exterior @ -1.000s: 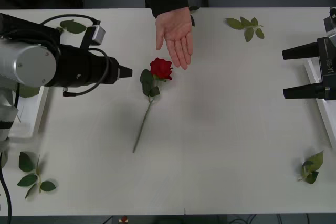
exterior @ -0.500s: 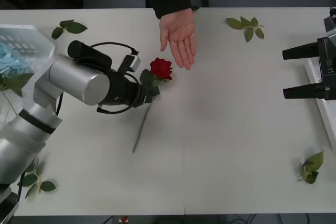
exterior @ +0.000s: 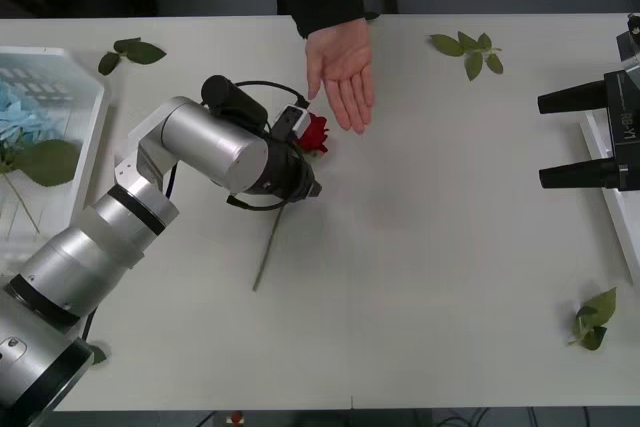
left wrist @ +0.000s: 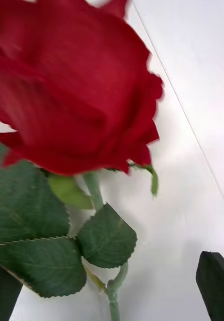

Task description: Place the red flowers into the right box and the blue flowers into the left box. If a person shows an open palm, hand one flower to the person first, then continue sorting.

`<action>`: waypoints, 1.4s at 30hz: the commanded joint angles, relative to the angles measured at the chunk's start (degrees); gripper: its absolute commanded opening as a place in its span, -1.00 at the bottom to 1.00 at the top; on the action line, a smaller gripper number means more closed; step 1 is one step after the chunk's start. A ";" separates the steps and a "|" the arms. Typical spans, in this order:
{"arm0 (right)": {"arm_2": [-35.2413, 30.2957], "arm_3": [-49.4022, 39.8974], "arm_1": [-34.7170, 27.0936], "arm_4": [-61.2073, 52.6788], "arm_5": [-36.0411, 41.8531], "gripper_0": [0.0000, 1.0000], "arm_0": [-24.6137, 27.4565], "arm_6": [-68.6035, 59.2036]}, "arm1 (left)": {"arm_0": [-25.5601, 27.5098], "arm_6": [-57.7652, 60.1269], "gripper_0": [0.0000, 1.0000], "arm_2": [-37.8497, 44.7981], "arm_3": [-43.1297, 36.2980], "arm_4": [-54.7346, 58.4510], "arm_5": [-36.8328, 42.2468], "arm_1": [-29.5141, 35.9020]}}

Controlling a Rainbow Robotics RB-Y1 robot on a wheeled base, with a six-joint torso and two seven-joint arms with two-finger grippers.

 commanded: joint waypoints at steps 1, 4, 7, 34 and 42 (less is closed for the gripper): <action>-0.08 -1.48 -1.56 -0.04 -0.09 1.00 -0.46 1.17 | -1.27 -2.36 1.00 -1.83 -0.99 -0.64 -0.86 0.10; -0.08 -1.48 -1.56 -0.04 -0.09 1.00 -0.46 1.17 | -1.27 -2.80 1.00 -2.97 -0.90 -1.26 -0.77 -0.25; -0.08 -1.48 -1.56 -0.04 -0.09 1.00 -0.46 1.17 | -1.53 -2.98 1.00 -3.50 0.24 -1.79 -0.77 -0.78; -0.08 -1.48 -1.56 -0.04 -0.09 1.00 -0.46 1.17 | -1.97 -1.57 -1.00 -2.88 1.91 -2.66 -4.64 -0.25; -0.08 -1.48 -1.56 -0.04 -0.09 1.00 -0.46 1.17 | 6.90 -2.54 -1.00 3.88 -16.54 6.04 2.30 9.95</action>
